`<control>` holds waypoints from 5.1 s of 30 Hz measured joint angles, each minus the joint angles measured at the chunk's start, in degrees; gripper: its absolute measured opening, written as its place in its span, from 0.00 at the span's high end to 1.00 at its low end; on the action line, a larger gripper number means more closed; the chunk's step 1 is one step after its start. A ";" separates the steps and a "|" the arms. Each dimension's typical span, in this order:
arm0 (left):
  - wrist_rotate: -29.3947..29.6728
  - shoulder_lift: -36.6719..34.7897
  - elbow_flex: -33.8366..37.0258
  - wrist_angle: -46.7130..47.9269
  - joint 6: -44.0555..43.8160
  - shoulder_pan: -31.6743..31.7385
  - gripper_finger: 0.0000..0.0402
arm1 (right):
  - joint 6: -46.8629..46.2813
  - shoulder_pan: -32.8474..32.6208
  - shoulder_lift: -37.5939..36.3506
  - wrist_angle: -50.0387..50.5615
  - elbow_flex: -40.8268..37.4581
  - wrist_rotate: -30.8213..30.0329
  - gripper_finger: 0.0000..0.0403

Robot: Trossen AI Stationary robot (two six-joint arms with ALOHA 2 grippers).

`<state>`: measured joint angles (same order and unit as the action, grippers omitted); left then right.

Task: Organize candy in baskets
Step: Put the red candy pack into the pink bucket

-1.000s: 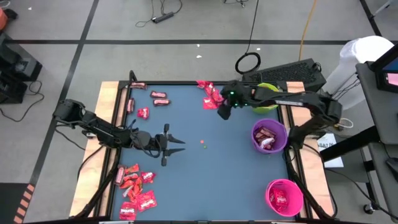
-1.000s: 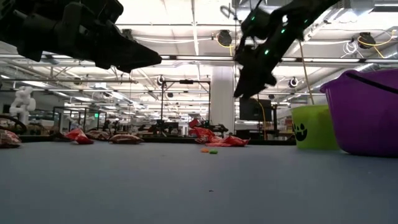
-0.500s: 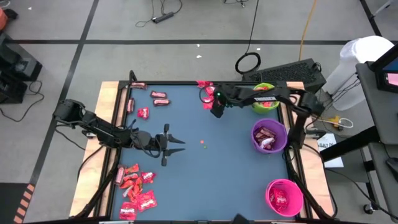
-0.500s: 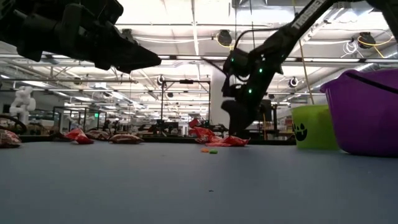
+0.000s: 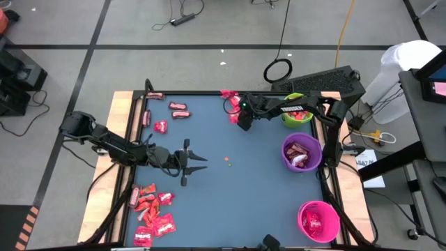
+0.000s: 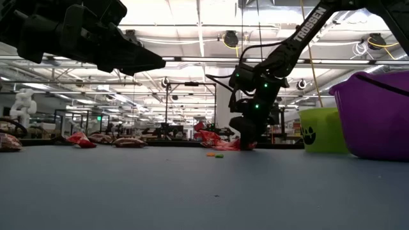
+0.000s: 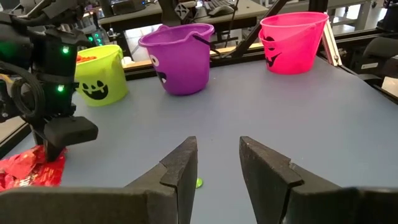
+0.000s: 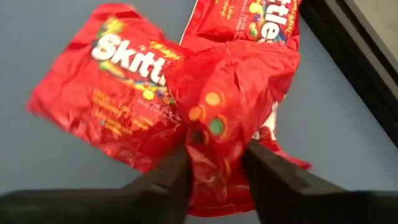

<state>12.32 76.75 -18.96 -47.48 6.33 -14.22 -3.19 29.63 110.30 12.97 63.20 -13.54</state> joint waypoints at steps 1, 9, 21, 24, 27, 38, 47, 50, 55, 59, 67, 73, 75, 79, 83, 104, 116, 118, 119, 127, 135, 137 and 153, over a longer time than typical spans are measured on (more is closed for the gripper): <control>0.00 0.00 0.00 0.01 0.00 0.00 0.68 | 0.47 0.00 -0.05 -0.01 0.00 0.00 0.72; 0.00 0.00 -0.01 -1.13 0.23 0.00 0.68 | 2.30 -2.81 -6.05 1.49 -0.04 0.04 0.98; 0.04 0.00 -0.02 -0.67 0.73 0.00 0.68 | -4.64 -15.91 -28.85 22.44 -0.04 8.55 0.94; 0.07 0.00 -0.02 -0.29 1.05 -0.04 0.68 | -5.49 -19.70 -34.76 28.46 -0.04 11.42 0.94; 0.04 0.00 -0.02 -0.69 0.29 -0.07 0.68 | -9.62 -22.83 -39.77 35.04 -0.04 11.44 0.94; 0.08 0.00 -0.02 -1.12 0.15 -0.04 0.68 | -30.69 -29.71 -50.26 57.43 -0.04 10.83 0.94; 0.13 0.00 -0.02 -1.18 0.09 -0.04 0.68 | -41.11 -33.93 -52.95 66.76 -0.04 12.13 0.94; 0.15 0.00 -0.41 -2.26 0.06 -0.04 0.68 | -43.92 -35.75 -52.96 67.75 -0.04 13.61 0.94; 0.15 0.01 -0.50 -0.98 0.07 0.00 0.68 | -46.64 -38.73 -52.94 66.83 -0.04 13.33 0.94; 0.15 0.00 -0.50 -1.04 0.07 0.00 0.68 | -50.18 -41.01 -52.87 66.55 -0.04 13.18 0.94; 0.15 0.02 -0.50 -1.15 0.07 0.01 0.68 | -51.93 -45.39 -52.87 65.73 -0.07 10.43 0.94; 0.15 0.02 -0.50 -1.17 0.09 0.02 0.68 | -52.12 -46.54 -52.87 65.00 -0.07 10.30 0.94; 0.15 0.01 -0.50 -1.21 0.09 0.00 0.68 | -52.12 -46.62 -52.87 65.00 -0.07 10.14 0.94; 0.15 0.01 -0.50 -1.21 0.09 0.00 0.68 | -52.12 -46.62 -52.87 65.02 -0.07 10.08 0.94; 0.15 0.00 -0.50 -1.19 0.09 0.00 0.68 | -52.12 -46.62 -52.85 65.02 -0.07 10.04 0.94; 0.15 0.02 -0.48 -1.09 0.09 0.02 0.68 | -54.34 -48.16 -52.85 65.28 -0.09 9.35 0.94; 0.15 0.02 -0.48 -1.10 0.11 0.02 0.68 | -73.84 -61.10 -52.85 62.55 -0.09 11.58 0.94; 0.15 0.02 -0.48 -1.15 0.11 0.00 0.68 | -76.46 -63.52 -52.85 61.15 -0.09 10.75 0.94; 0.15 0.02 -0.48 -1.15 0.11 0.02 0.68 | -77.61 -64.54 -52.85 60.35 -0.09 10.23 0.94; 0.15 0.02 -0.48 -1.54 0.41 0.00 0.68 | -87.06 -70.92 -51.35 58.88 -0.09 8.89 0.94; 0.15 0.01 -0.48 -1.67 5.03 0.02 0.68 | -100.79 -77.75 -45.40 47.16 -0.09 8.90 0.94; 0.15 0.02 -0.47 -1.71 5.15 0.02 0.68 | -104.36 -79.66 -42.62 43.49 -0.09 8.95 0.94; 0.15 0.01 -2.07 -3.57 16.96 0.02 0.68 | -125.79 -93.98 -34.80 48.47 5.31 2.61 0.94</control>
<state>12.47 76.76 -21.03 -51.05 23.29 -14.20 -128.98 -64.35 75.51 61.45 68.51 -10.93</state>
